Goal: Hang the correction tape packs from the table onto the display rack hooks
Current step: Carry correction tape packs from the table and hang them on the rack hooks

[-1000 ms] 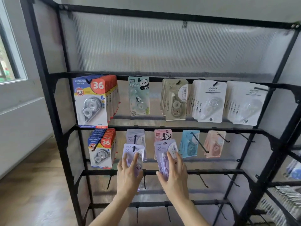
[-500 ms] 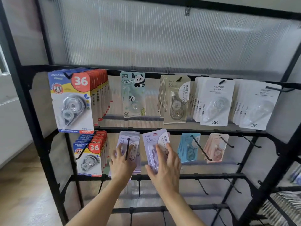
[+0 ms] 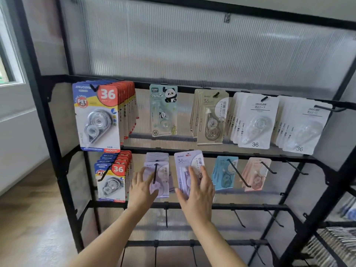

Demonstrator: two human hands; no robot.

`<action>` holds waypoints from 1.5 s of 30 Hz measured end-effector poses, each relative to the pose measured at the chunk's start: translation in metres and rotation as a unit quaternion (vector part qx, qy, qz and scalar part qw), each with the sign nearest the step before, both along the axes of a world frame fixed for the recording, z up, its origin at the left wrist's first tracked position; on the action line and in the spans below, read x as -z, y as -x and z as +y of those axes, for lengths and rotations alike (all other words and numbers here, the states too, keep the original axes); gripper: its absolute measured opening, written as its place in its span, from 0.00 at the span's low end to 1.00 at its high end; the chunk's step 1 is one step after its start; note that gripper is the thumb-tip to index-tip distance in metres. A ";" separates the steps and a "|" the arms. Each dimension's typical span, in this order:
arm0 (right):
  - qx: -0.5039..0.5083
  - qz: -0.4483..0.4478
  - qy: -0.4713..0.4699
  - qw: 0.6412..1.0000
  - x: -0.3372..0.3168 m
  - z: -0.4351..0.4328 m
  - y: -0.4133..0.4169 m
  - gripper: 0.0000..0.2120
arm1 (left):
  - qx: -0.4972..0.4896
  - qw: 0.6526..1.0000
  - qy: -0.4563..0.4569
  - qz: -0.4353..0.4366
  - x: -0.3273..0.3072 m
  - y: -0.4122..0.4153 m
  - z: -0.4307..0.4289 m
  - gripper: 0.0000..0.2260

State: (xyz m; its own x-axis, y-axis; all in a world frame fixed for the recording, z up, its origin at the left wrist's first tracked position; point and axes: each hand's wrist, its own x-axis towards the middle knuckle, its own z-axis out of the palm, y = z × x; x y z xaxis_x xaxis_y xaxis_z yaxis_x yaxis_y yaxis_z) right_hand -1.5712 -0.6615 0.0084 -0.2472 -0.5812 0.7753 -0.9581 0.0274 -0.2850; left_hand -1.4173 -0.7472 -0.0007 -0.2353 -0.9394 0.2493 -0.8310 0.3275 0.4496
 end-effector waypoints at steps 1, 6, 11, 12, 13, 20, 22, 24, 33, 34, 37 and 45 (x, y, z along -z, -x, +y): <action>-0.004 -0.012 0.002 1.000 0.002 0.005 -0.003 0.38 | 0.002 1.000 0.003 -0.003 -0.002 -0.007 0.004 0.31; -0.049 -0.030 -0.019 0.998 0.018 0.035 -0.030 0.32 | 0.032 0.999 0.031 -0.022 -0.009 -0.039 0.028 0.40; -0.058 -0.009 -0.065 0.996 0.033 0.052 -0.054 0.38 | 0.016 0.998 0.049 -0.022 -0.005 -0.065 0.051 0.42; -0.065 -0.007 -0.075 0.995 0.033 0.054 -0.059 0.38 | 0.011 0.998 0.049 -0.025 -0.005 -0.071 0.054 0.42; -0.070 -0.005 -0.085 0.994 0.034 0.055 -0.063 0.38 | 0.004 0.998 0.048 -0.028 -0.005 -0.076 0.057 0.41; -0.066 -0.005 -0.145 0.987 0.029 0.052 -0.084 0.39 | -0.024 0.998 0.034 -0.053 -0.015 -0.105 0.069 0.36; -0.062 -0.005 -0.154 0.986 0.026 0.049 -0.085 0.39 | -0.023 0.998 0.033 -0.057 -0.017 -0.110 0.069 0.35; -0.061 -0.006 -0.169 0.984 0.026 0.045 -0.087 0.39 | -0.016 0.998 0.030 -0.049 -0.019 -0.111 0.069 0.35; -0.075 -0.032 -0.191 0.978 0.041 0.016 -0.079 0.43 | 0.024 0.997 0.045 -0.059 -0.016 -0.090 0.055 0.44; -0.090 -0.038 -0.214 0.972 0.040 0.011 -0.075 0.42 | 0.019 0.997 0.047 -0.059 -0.014 -0.088 0.051 0.44; -0.104 -0.050 -0.230 0.966 0.037 -0.006 -0.069 0.39 | 0.011 0.997 0.034 -0.062 -0.009 -0.082 0.040 0.40; -0.093 -0.032 -0.184 0.978 0.042 -0.061 -0.061 0.47 | 0.008 0.998 0.031 -0.061 0.004 -0.070 0.003 0.40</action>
